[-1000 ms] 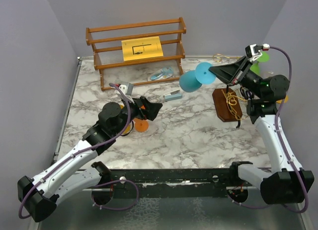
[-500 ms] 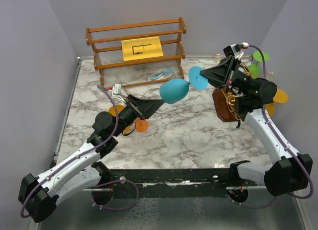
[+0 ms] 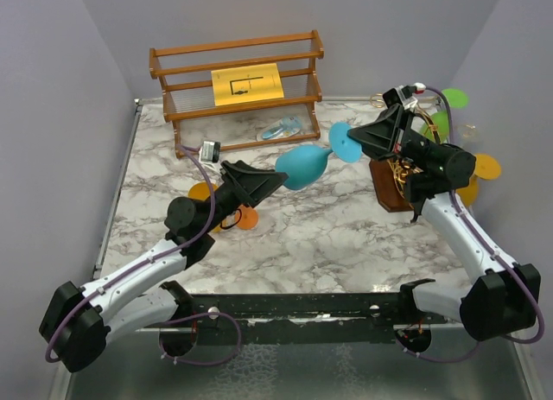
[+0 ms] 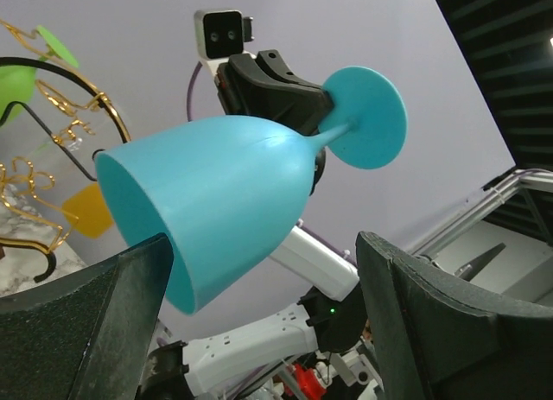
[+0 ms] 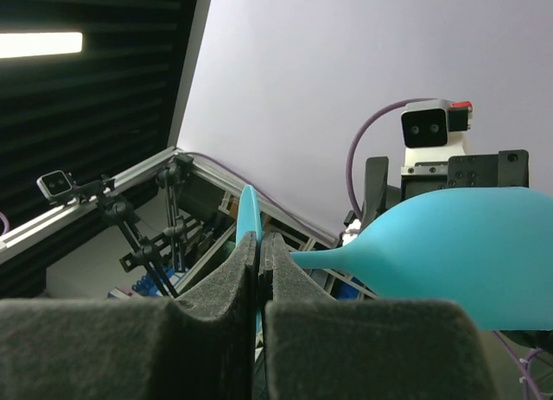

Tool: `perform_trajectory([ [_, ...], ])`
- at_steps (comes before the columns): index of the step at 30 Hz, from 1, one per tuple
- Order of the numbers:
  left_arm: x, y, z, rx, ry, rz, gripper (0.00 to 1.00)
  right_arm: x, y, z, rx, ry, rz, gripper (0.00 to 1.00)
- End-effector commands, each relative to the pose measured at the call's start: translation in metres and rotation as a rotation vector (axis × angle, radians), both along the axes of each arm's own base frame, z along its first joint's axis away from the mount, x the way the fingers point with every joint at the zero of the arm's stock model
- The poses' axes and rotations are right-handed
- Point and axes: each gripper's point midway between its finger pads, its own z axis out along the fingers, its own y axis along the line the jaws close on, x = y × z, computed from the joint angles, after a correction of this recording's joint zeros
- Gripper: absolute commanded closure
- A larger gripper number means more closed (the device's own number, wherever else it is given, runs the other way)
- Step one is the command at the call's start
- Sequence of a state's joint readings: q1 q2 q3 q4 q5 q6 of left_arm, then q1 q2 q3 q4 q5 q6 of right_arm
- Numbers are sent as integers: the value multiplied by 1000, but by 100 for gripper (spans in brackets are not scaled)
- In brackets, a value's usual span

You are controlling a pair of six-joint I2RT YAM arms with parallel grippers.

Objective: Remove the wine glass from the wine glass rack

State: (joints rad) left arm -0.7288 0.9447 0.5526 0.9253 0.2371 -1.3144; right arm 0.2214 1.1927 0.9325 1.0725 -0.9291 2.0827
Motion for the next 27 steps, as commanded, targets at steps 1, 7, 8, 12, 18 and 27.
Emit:
perform_trajectory([
  [1, -24, 5, 25, -94, -91, -92, 13, 1, -2, 4, 49, 10, 1, 99],
  [7, -29, 7, 27, -127, -108, -118, 26, 11, -6, -6, 99, 56, -19, 99],
  [8, -30, 6, 27, -131, -109, -124, 28, 11, -6, -8, 101, 58, -18, 99],
  [12, -34, 10, 31, -181, -127, -143, 33, 14, -5, -11, 94, 51, -23, 99],
  [18, -32, 15, 31, -246, -101, -153, 61, 17, -2, -18, 64, 38, -38, 94],
  [27, -34, 20, 34, -269, -95, -150, 89, 17, 2, -30, -19, 22, -85, 80],
])
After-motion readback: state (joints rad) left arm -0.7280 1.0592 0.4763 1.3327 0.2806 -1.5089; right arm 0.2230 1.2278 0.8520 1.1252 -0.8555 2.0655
